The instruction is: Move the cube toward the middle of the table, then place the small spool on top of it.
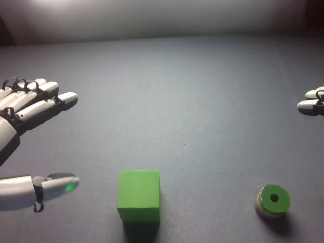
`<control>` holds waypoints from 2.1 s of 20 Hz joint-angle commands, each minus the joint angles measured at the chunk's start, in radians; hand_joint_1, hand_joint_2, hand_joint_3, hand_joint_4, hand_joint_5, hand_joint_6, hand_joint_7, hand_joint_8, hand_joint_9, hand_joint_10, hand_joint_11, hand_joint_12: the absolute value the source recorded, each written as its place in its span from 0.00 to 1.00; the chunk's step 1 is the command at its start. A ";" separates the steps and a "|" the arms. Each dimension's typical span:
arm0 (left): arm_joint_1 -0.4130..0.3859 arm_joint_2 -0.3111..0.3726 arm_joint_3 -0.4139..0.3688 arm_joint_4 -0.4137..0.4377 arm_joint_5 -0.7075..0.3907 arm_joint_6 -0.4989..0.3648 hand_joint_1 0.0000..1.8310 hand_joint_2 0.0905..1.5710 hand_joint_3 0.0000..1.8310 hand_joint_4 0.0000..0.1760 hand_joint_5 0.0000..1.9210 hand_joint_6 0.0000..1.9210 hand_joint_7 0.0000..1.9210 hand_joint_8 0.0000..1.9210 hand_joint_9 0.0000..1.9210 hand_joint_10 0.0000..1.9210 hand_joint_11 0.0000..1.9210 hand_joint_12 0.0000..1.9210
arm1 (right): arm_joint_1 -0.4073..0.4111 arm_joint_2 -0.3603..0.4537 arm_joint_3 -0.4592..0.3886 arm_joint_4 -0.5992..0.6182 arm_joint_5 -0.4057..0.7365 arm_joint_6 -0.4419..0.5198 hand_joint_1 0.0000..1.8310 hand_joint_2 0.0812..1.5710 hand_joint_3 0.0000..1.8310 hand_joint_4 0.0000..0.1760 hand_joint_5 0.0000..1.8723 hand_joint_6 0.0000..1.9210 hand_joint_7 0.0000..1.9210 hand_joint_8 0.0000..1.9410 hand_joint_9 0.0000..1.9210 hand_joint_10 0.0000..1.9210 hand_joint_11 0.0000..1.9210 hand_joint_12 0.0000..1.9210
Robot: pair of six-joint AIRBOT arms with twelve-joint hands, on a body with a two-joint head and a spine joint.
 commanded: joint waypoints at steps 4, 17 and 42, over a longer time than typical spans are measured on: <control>-0.009 0.000 0.004 0.020 -0.095 -0.009 0.26 0.56 0.00 0.73 0.12 0.00 0.07 0.00 0.08 0.00 0.00 0.20 | 0.009 -0.003 0.002 0.013 0.115 0.007 0.39 0.83 0.00 0.00 0.27 0.00 0.20 0.00 0.22 0.00 0.08 0.44; -0.231 -0.114 0.085 0.368 0.208 -0.163 0.29 0.45 0.00 1.00 0.07 0.00 0.05 0.00 0.07 0.00 0.00 0.32 | 0.013 -0.013 0.008 0.015 0.115 0.007 0.39 0.84 0.00 0.00 0.27 0.00 0.20 0.00 0.19 0.00 0.05 0.42; -0.382 -0.198 0.152 0.311 0.313 0.009 0.74 0.73 0.00 0.00 0.48 0.46 0.40 0.69 0.42 0.74 0.35 0.63 | 0.012 -0.021 0.014 0.021 0.114 0.007 0.38 0.85 0.00 0.00 0.27 0.00 0.20 0.00 0.21 0.00 0.07 0.45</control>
